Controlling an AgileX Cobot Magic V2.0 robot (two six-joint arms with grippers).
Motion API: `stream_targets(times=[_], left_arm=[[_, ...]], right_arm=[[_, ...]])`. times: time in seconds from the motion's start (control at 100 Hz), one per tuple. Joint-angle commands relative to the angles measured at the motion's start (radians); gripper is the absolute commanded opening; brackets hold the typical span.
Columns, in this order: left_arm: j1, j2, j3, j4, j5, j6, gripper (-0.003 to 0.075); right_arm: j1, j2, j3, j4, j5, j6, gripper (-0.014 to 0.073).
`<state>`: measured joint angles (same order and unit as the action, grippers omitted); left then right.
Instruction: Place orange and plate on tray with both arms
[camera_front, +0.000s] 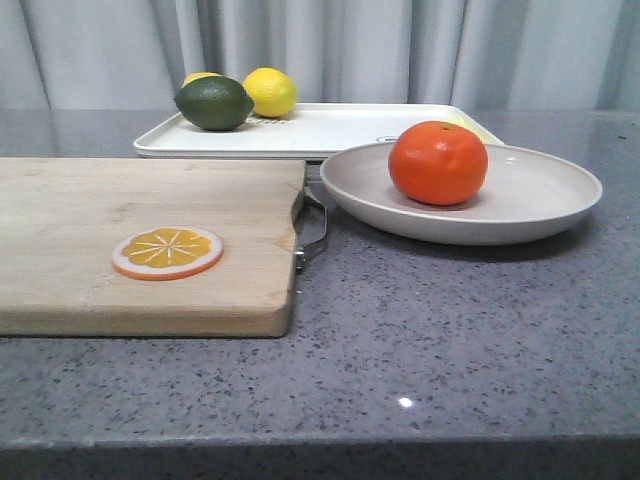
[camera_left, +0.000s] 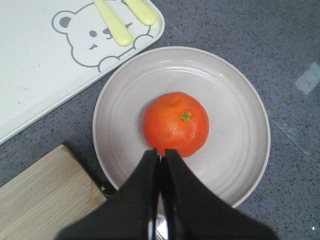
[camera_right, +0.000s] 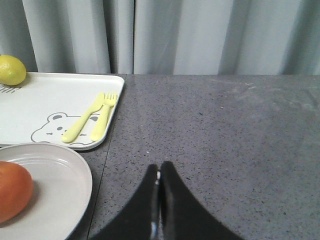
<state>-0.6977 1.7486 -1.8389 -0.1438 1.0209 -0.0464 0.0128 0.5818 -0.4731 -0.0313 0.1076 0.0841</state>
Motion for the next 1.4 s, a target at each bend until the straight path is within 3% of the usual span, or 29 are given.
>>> stream_targets(times=[0.0, 0.53, 0.79, 1.18, 1.39], left_arm=[[0.001, -0.113, 0.059, 0.012, -0.099, -0.032, -0.002], [0.08, -0.622, 0.638, 0.058, -0.343, -0.088, -0.002], [0.157, -0.895, 0.85, 0.06, -0.364, -0.088, -0.002], [0.239, -1.145, 1.005, 0.069, -0.366, -0.088, -0.002], [0.239, -1.15, 1.011, 0.071, -0.361, -0.088, -0.002]], right_arm=[[-0.005, 0.008, -0.036, -0.013, -0.082, -0.008, -0.0066], [-0.005, 0.008, -0.036, -0.011, -0.078, -0.008, -0.0066], [-0.005, 0.008, -0.037, -0.011, -0.064, -0.008, -0.0066], [-0.003, 0.011, -0.044, -0.011, -0.018, -0.008, -0.0066], [-0.001, 0.084, -0.142, -0.011, 0.152, -0.008, -0.0064]])
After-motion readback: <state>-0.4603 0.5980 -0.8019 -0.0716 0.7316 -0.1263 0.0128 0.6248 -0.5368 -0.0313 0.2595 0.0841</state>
